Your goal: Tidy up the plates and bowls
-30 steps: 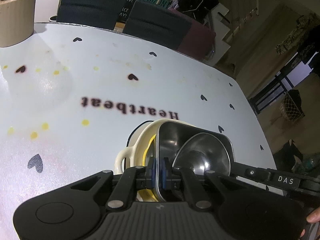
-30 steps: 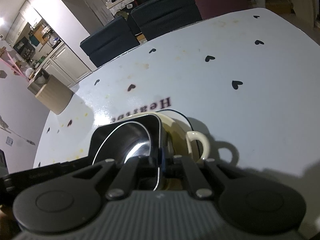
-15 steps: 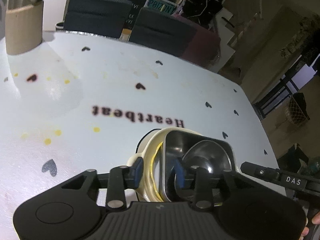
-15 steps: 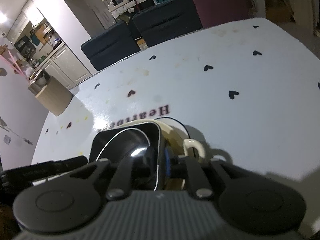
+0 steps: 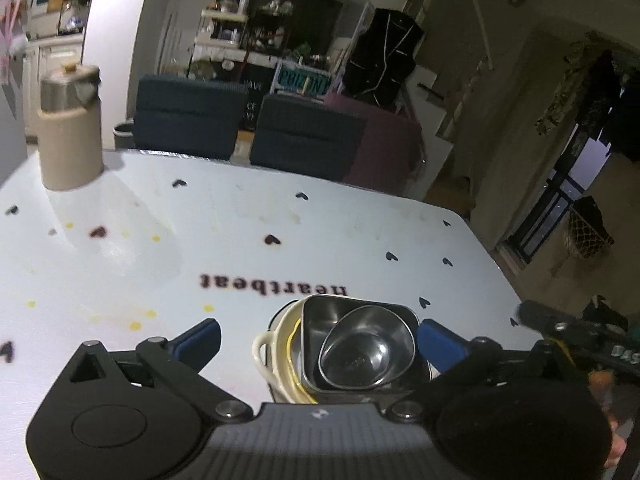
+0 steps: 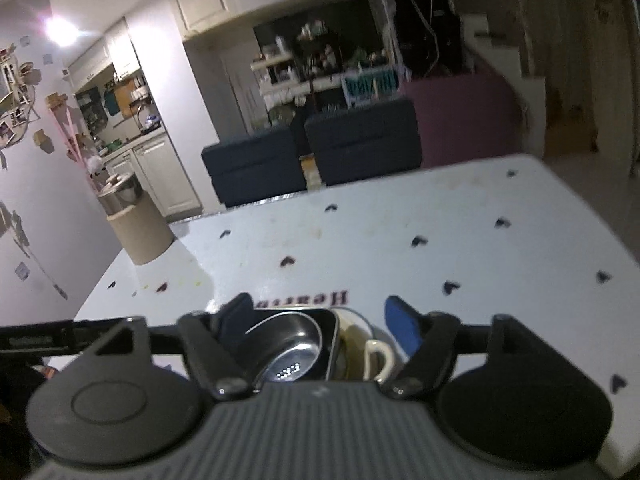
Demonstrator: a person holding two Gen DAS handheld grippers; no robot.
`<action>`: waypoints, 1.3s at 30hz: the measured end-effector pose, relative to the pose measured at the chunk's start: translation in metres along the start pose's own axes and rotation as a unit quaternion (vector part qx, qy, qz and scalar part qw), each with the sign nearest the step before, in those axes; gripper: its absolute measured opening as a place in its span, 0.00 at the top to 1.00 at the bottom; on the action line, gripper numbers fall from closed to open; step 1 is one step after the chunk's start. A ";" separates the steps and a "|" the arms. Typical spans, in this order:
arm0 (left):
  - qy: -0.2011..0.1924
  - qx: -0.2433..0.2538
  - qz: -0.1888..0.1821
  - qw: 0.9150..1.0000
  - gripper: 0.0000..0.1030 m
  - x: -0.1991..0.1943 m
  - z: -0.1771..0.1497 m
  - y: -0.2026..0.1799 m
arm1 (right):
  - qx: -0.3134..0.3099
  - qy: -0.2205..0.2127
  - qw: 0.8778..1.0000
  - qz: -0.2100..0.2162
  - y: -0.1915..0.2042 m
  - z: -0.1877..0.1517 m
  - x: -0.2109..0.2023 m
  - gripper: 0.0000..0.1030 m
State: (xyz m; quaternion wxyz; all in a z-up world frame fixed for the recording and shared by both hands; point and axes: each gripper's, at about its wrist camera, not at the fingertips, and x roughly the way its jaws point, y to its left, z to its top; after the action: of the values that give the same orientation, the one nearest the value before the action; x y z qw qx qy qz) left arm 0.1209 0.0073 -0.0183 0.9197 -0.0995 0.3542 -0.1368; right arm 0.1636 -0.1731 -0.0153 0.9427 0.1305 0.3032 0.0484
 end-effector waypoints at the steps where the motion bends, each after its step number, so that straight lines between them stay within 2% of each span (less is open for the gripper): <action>1: -0.005 0.005 0.010 1.000 0.00 -0.006 -0.002 -0.003 | -0.003 -0.010 1.000 -0.002 0.000 -0.002 -0.008 0.13; 3: -0.024 0.016 0.020 0.999 0.00 -0.020 -0.007 -0.008 | -0.010 -0.031 0.999 -0.008 0.000 -0.005 -0.025 0.03; 4: -0.031 0.019 0.019 0.999 0.00 -0.025 -0.009 -0.009 | -0.015 -0.043 0.999 -0.012 0.000 -0.007 -0.033 0.00; 9: -0.059 0.046 0.030 0.997 0.00 -0.051 -0.025 -0.020 | -0.036 -0.082 0.996 -0.028 0.000 -0.016 -0.067 0.00; 14: -0.087 0.073 0.048 0.992 0.00 -0.069 -0.043 -0.030 | -0.050 -0.101 0.993 -0.028 0.000 -0.031 -0.087 0.00; 19: -0.097 0.081 0.031 0.992 0.00 -0.078 -0.060 -0.033 | -0.069 -0.098 0.992 -0.035 0.003 -0.050 -0.094 0.00; 22: -0.098 0.088 0.033 0.991 0.00 -0.081 -0.070 -0.036 | -0.070 -0.090 0.993 -0.035 0.002 -0.060 -0.094 0.00; 32: -0.108 0.100 0.082 0.986 0.00 -0.084 -0.106 -0.035 | -0.100 -0.081 0.991 -0.048 0.009 -0.087 -0.092 0.00; 39: -0.101 0.109 0.116 0.982 0.00 -0.078 -0.127 -0.029 | -0.104 -0.070 0.990 -0.059 0.004 -0.099 -0.092 0.00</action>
State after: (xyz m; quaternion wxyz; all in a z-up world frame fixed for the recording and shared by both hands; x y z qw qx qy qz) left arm -0.0260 -0.0057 -0.0542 0.9657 0.0298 0.2516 -0.0567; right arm 0.0308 -0.1638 -0.0407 0.9712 0.0167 0.2372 0.0148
